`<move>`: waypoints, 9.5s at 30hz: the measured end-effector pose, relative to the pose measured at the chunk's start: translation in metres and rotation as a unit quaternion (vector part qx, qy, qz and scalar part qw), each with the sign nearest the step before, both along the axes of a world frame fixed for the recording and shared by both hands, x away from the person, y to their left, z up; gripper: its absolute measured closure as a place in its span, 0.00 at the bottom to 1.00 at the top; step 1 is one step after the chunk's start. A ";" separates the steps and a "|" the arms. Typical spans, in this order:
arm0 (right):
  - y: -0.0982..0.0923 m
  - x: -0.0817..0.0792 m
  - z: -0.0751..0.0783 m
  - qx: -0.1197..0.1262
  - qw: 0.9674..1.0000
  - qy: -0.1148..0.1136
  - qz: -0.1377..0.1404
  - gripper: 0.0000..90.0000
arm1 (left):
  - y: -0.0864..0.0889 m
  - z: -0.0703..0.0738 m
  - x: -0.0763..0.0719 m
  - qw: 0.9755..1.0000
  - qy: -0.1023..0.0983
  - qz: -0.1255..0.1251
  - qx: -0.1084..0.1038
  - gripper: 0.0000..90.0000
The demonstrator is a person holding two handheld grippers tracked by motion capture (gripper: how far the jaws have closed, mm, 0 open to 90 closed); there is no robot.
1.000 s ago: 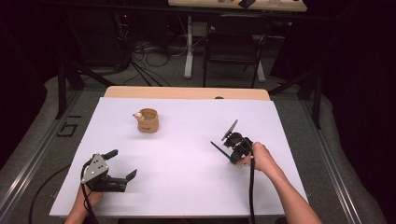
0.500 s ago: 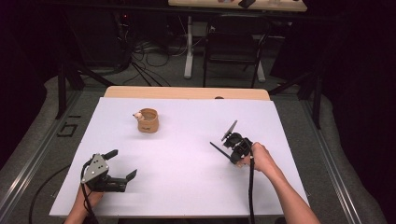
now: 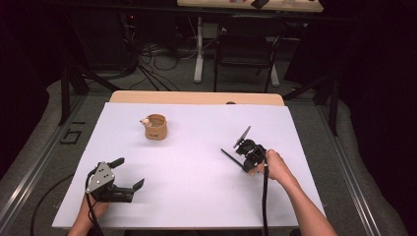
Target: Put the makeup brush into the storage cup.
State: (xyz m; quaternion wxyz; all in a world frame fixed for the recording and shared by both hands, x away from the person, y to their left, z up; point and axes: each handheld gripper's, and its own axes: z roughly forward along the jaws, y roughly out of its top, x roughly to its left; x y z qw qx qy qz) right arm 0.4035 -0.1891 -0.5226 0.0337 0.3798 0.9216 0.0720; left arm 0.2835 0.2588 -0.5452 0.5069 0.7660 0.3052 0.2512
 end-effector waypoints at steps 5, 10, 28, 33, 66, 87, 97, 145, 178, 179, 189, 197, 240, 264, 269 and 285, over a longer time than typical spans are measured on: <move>0.001 -0.001 0.006 -0.002 1.000 -0.005 0.004 0.94 | 0.000 0.000 0.000 1.000 0.000 0.001 -0.001 0.00; -0.001 -0.001 0.010 -0.002 1.000 -0.010 0.012 0.94 | 0.000 0.000 0.000 1.000 0.000 0.000 0.000 0.00; -0.002 -0.008 0.024 -0.017 0.997 -0.038 0.058 0.94 | -0.001 0.000 0.000 1.000 0.003 -0.002 0.000 0.00; -0.002 -0.009 0.025 -0.018 0.997 -0.043 0.064 0.94 | -0.001 0.000 0.000 1.000 0.003 -0.003 0.000 0.00; 0.019 -0.017 0.032 -0.035 0.979 -0.049 0.194 0.94 | -0.003 -0.001 0.001 1.000 0.010 -0.019 0.009 0.00; 0.041 -0.023 0.036 -0.033 0.966 -0.058 0.251 0.94 | -0.023 0.010 0.013 0.993 0.057 -0.062 0.083 0.00; 0.046 -0.024 0.036 -0.038 0.961 -0.057 0.267 0.94 | -0.044 0.024 0.028 0.982 0.069 -0.097 0.144 0.00; 0.092 -0.040 0.045 -0.059 0.930 -0.091 0.352 0.94 | -0.155 0.059 0.079 0.907 0.122 -0.236 0.328 0.19; 0.108 -0.042 0.048 -0.054 0.917 -0.110 0.378 0.94 | -0.165 0.043 0.086 0.899 0.150 -0.284 0.298 0.92; 0.108 -0.042 0.048 -0.055 0.917 -0.109 0.380 0.93 | -0.165 0.043 0.086 0.897 0.153 -0.289 0.297 0.92; 0.104 -0.038 0.045 -0.020 0.925 -0.103 0.364 0.58 | -0.159 0.036 0.080 0.903 0.151 -0.288 0.280 0.95; 0.091 -0.035 0.044 0.020 0.943 -0.113 0.311 0.21 | -0.152 0.032 0.077 0.912 0.156 -0.278 0.257 0.95; 0.040 -0.049 0.024 0.207 0.949 -0.198 0.130 0.01 | -0.119 0.011 0.061 0.967 0.136 -0.194 0.097 0.95; 0.040 -0.057 0.012 0.269 0.941 -0.185 0.084 0.00 | -0.116 0.007 0.056 0.982 0.116 -0.143 0.040 0.95; 0.041 -0.058 0.013 0.301 0.932 -0.190 0.061 0.00 | -0.117 0.005 0.056 0.983 0.119 -0.134 0.026 0.95; 0.048 -0.055 0.018 0.345 0.916 -0.203 0.020 0.17 | -0.127 0.001 0.053 0.984 0.116 -0.135 0.013 0.95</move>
